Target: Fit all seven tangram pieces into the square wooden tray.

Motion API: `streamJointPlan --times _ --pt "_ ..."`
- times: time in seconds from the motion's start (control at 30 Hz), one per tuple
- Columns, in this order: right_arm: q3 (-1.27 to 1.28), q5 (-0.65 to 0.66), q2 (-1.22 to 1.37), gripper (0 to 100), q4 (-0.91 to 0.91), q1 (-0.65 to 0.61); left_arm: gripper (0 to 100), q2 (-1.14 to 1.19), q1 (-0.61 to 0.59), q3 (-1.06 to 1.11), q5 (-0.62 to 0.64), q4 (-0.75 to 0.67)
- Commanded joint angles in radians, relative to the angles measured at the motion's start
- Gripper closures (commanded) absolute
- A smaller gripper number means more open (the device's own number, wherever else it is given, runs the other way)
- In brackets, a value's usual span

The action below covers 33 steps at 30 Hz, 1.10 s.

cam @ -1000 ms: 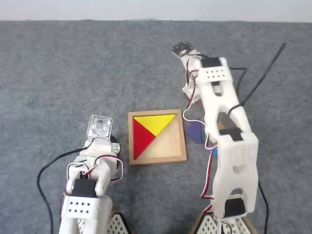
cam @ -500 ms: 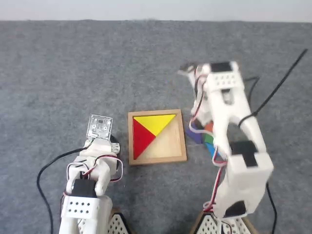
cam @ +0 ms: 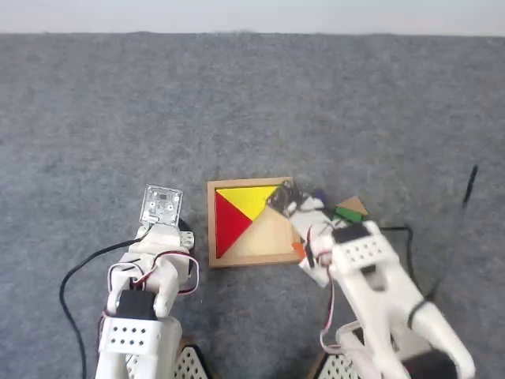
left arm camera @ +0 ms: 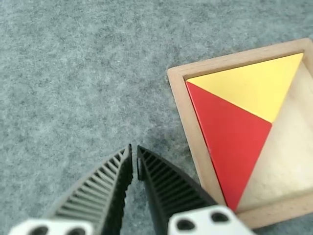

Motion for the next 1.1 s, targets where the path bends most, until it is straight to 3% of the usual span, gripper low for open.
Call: streamJointPlan --times 0.0,0.43,0.7,1.07 --pt "0.081 0.005 -0.139 98.9 -0.015 -0.01 99 -0.012 -0.003 -0.008 0.003 0.002" --pt "0.218 0.014 -0.409 99.0 -0.033 -0.008 99 -0.012 -0.003 -0.008 0.003 0.002" --pt "-0.018 0.121 -0.407 99.0 0.108 -0.019 99 -0.012 -0.003 -0.008 0.003 0.002" --pt "-0.345 0.201 0.007 99.0 0.079 -0.306 99 -0.012 -0.003 -0.008 0.003 0.002"
